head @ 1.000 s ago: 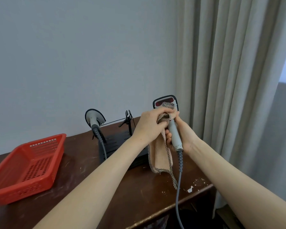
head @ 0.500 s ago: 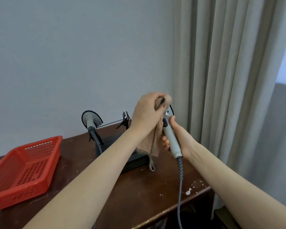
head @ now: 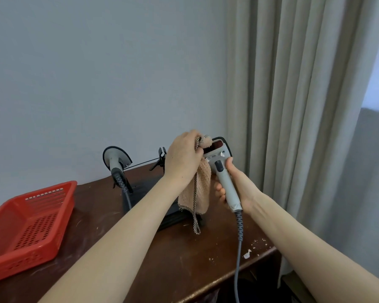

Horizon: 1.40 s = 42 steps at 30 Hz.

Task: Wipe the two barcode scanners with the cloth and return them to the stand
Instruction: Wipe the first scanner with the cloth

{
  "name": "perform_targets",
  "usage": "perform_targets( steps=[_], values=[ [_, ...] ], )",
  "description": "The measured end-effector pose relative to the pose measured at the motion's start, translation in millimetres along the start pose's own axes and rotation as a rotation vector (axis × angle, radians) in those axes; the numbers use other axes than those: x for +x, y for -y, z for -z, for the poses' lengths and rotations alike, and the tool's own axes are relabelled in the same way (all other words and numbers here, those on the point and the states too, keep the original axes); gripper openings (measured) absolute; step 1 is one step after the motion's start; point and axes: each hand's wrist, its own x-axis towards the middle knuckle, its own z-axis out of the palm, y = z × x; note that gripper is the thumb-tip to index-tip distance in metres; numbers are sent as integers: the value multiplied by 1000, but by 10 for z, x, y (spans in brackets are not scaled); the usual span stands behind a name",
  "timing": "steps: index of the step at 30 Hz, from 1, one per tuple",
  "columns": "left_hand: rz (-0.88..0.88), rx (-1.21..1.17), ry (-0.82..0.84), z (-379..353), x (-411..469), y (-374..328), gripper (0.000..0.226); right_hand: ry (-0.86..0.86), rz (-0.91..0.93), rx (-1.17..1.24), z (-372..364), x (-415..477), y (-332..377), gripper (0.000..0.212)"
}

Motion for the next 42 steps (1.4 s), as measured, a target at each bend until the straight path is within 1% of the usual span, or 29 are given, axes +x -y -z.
perform_targets(
  steps=[1,2,3,5,6,8,12,16,18,20,22,25,27,29,32,35,37,39,42],
  values=[
    [15,-57,-38,-15,-5,-18,22,4,3,0,3,2,6,61],
    [3,-94,-39,-28,-8,-44,21,10,2,-5,6,1,12,61],
    [-30,-104,4,-40,-14,-73,22,17,-3,-9,1,-4,20,61],
    [-117,-51,119,-64,-41,-113,26,23,-15,4,-15,-13,25,61],
    [-151,-12,149,-64,-46,-114,28,21,-17,10,-21,-17,24,61],
    [-180,52,162,-40,-27,-84,26,9,-16,9,-17,-16,11,61],
    [-134,177,184,59,-25,-2,22,-14,-15,16,24,-11,-16,62],
    [-140,263,173,76,-60,-20,15,-9,-25,-7,-1,-12,-40,65],
    [-107,224,167,87,-36,-30,18,-4,-24,-3,-15,-2,-40,66],
    [-35,92,182,113,-19,-24,23,-1,-16,3,-26,0,-26,66],
    [17,-54,180,124,-21,-34,24,3,0,-4,-40,1,-5,64],
    [5,-207,187,97,-34,-119,27,15,7,-27,-89,-9,-3,62],
    [-37,-178,221,80,-30,-149,31,15,10,-21,-100,-21,-8,62],
    [-58,-91,229,104,-20,-122,28,18,0,-12,-93,-42,-6,63],
    [-72,70,215,159,-21,-16,26,-11,-8,0,-54,-53,6,64],
    [-81,157,168,161,-38,12,25,-16,-21,-13,-55,-63,0,66],
    [-67,142,79,147,-41,-11,24,-2,-34,4,-56,-61,1,69],
    [-73,95,28,133,-44,-38,24,6,-35,0,-54,-62,12,70],
    [-128,4,88,108,-70,-85,23,13,-13,-5,-81,-79,19,62]
  ],
)
